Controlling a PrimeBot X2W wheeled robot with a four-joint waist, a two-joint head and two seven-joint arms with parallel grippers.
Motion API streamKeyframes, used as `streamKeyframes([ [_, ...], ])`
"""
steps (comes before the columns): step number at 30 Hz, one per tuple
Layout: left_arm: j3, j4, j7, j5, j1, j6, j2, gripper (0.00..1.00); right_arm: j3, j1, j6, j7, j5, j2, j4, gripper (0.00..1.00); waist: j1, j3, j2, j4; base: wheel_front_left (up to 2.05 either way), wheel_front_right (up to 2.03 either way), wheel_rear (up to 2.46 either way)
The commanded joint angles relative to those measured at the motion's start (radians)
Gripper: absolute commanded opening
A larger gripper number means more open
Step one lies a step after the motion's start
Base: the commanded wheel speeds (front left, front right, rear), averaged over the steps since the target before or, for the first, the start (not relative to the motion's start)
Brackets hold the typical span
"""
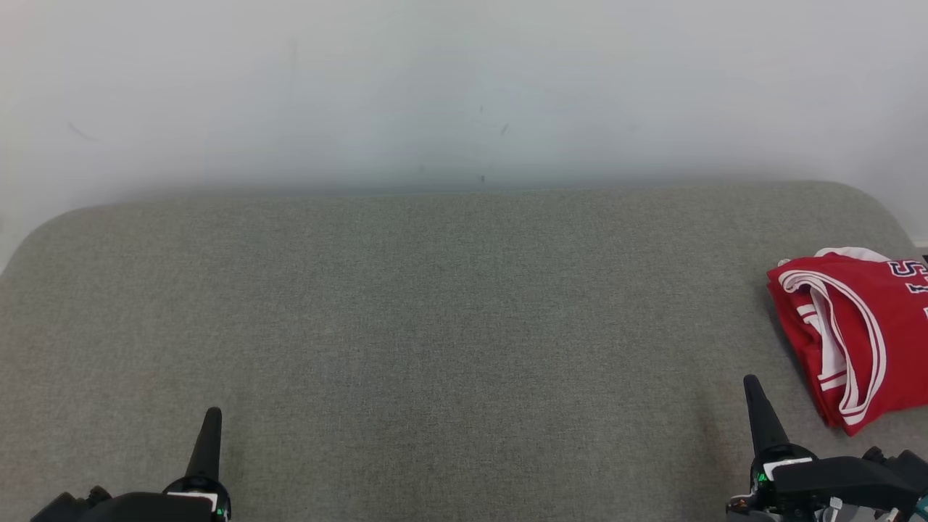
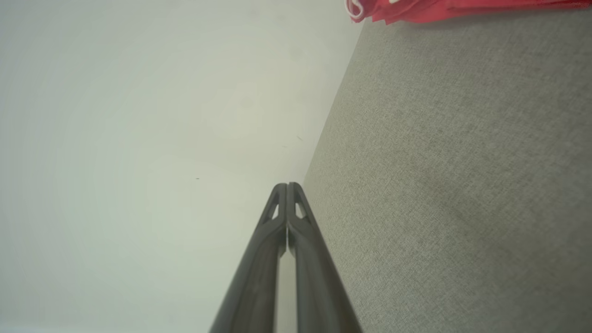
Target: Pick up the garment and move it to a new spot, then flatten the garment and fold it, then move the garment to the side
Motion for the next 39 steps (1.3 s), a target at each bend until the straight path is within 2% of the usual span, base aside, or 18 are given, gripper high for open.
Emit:
streamKeyframes([
  [1,0.006,-0.002,0.004,-0.017,-0.02,-0.007,0.005,0.0,-0.002,-0.014,-0.001,0.002,0.021,-0.002,-0.007,0.0,0.0,0.0,0.0,0.0,0.0,0.0,0.0],
  [39,0.031,0.044,0.089,-0.26,-0.074,-0.017,0.004,0.0,-0.023,-0.029,-0.002,0.037,0.316,-0.003,-0.001,0.0,-0.0001,0.003,0.0,0.003,0.0,0.0,0.0],
])
